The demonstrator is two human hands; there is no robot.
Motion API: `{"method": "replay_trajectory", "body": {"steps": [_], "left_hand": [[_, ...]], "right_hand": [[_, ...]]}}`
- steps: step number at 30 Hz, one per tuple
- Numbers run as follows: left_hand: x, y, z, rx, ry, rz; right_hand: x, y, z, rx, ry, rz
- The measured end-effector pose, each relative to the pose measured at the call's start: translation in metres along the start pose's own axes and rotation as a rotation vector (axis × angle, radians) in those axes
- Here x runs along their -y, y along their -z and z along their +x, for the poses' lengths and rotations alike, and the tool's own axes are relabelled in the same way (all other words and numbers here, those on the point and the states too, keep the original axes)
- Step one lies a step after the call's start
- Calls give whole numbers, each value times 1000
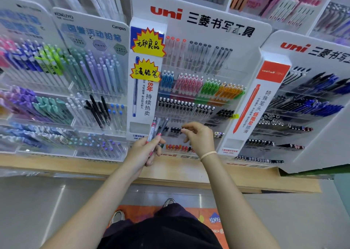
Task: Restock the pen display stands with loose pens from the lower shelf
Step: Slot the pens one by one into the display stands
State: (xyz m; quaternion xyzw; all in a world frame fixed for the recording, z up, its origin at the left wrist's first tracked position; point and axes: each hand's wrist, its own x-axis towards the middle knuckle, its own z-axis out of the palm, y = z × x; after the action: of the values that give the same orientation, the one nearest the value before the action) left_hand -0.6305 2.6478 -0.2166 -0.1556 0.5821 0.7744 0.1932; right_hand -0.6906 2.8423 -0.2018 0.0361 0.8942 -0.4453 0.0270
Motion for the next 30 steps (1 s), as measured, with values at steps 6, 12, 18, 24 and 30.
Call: {"method": "replay_trajectory", "body": {"steps": [6,12,18,24,30], "left_hand": [[-3,1,-3,51,44,-45],[-6,-2,-9,182,50,-54],[-8,-1,-11,281,35,39],[-16,-4,-4,30,-56,-226],[-21,-17,-1,65,-27,-217]], "right_hand": [[-1,-5,1,1,36,-127],[15,4,-8,-82,47,-173],[40,21,-38,108,-106,478],[28,25,-56,203,-173,568],[34,21,-68,308,-150,531]]}}
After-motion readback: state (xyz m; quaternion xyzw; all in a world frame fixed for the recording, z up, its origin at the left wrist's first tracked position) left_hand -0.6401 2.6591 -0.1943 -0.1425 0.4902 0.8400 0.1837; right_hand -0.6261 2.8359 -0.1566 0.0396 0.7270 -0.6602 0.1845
